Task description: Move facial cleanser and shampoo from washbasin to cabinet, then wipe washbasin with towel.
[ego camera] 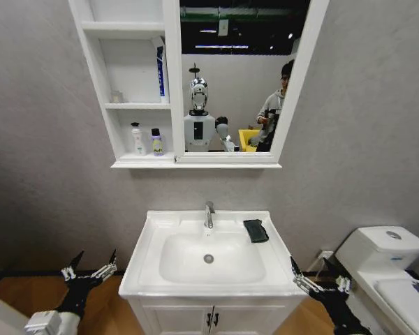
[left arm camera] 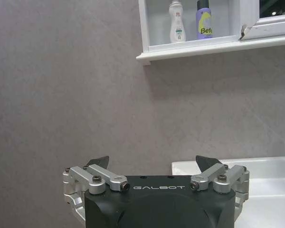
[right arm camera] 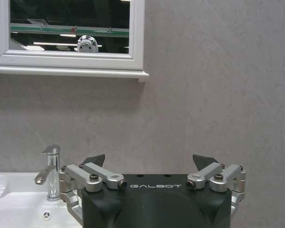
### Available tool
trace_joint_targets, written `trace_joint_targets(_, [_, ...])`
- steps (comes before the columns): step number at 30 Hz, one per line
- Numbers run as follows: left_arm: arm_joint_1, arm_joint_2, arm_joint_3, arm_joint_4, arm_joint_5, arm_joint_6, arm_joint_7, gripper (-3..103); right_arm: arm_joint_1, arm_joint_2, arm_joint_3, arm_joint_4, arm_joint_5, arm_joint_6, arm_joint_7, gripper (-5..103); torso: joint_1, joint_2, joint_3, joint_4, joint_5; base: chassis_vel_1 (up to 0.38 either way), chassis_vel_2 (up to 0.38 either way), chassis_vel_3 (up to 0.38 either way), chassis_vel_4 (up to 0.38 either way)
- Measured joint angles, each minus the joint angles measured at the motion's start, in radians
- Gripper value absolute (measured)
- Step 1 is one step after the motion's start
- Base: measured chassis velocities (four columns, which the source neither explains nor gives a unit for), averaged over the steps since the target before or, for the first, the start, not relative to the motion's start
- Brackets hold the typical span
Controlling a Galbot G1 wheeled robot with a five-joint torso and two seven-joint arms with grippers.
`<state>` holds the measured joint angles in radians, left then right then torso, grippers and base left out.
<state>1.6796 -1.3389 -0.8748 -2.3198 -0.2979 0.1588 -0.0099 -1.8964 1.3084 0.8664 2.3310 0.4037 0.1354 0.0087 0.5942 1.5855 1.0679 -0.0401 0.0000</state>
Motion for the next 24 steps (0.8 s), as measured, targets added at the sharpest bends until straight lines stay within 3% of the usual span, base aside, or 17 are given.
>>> trace_joint_targets(8, [0.000, 0.000, 0.000, 0.000, 0.000, 0.000, 0.000, 100, 0.000, 0.000, 0.000, 0.000, 0.000, 0.000, 0.000, 100, 0.000, 0.000, 0.000, 0.0002, -0.0008, 0.296, -0.301, -0.299, 0.301])
trace_joint_targets(11, [0.000, 0.000, 0.000, 0.000, 0.000, 0.000, 0.000, 100, 0.000, 0.000, 0.000, 0.000, 0.000, 0.000, 0.000, 100, 0.000, 0.000, 0.000, 0.0000, 0.0008, 0.351, -0.348, -0.362, 0.350])
trace_joint_targets(14, [0.000, 0.000, 0.000, 0.000, 0.000, 0.000, 0.000, 100, 0.000, 0.000, 0.000, 0.000, 0.000, 0.000, 0.000, 100, 0.000, 0.000, 0.000, 0.0000, -0.0013, 0.336, -0.379, -0.365, 0.377])
trace_joint_targets(16, [0.000, 0.000, 0.000, 0.000, 0.000, 0.000, 0.000, 100, 0.000, 0.000, 0.000, 0.000, 0.000, 0.000, 0.000, 100, 0.000, 0.000, 0.000, 0.0003, 0.0014, 0.402, -0.372, -0.373, 0.359])
trace_joint_targets(19, [0.000, 0.000, 0.000, 0.000, 0.000, 0.000, -0.001, 100, 0.000, 0.000, 0.000, 0.000, 0.000, 0.000, 0.000, 100, 0.000, 0.000, 0.000, 0.0000, -0.0018, 0.361, -0.368, -0.346, 0.361])
trace_joint_targets(21, [0.000, 0.000, 0.000, 0.000, 0.000, 0.000, 0.000, 100, 0.000, 0.000, 0.000, 0.000, 0.000, 0.000, 0.000, 100, 0.001, 0.000, 0.000, 0.0006, 0.0018, 0.384, -0.364, -0.346, 0.355])
trace_joint_targets(22, [0.000, 0.000, 0.000, 0.000, 0.000, 0.000, 0.000, 100, 0.000, 0.000, 0.000, 0.000, 0.000, 0.000, 0.000, 100, 0.001, 0.000, 0.000, 0.0006, 0.0018, 0.384, -0.385, -0.365, 0.342])
trace_joint_targets(24, [0.000, 0.000, 0.000, 0.000, 0.000, 0.000, 0.000, 100, 0.000, 0.000, 0.000, 0.000, 0.000, 0.000, 0.000, 100, 0.000, 0.000, 0.000, -0.0003, -0.0019, 0.340, -0.374, -0.344, 0.350])
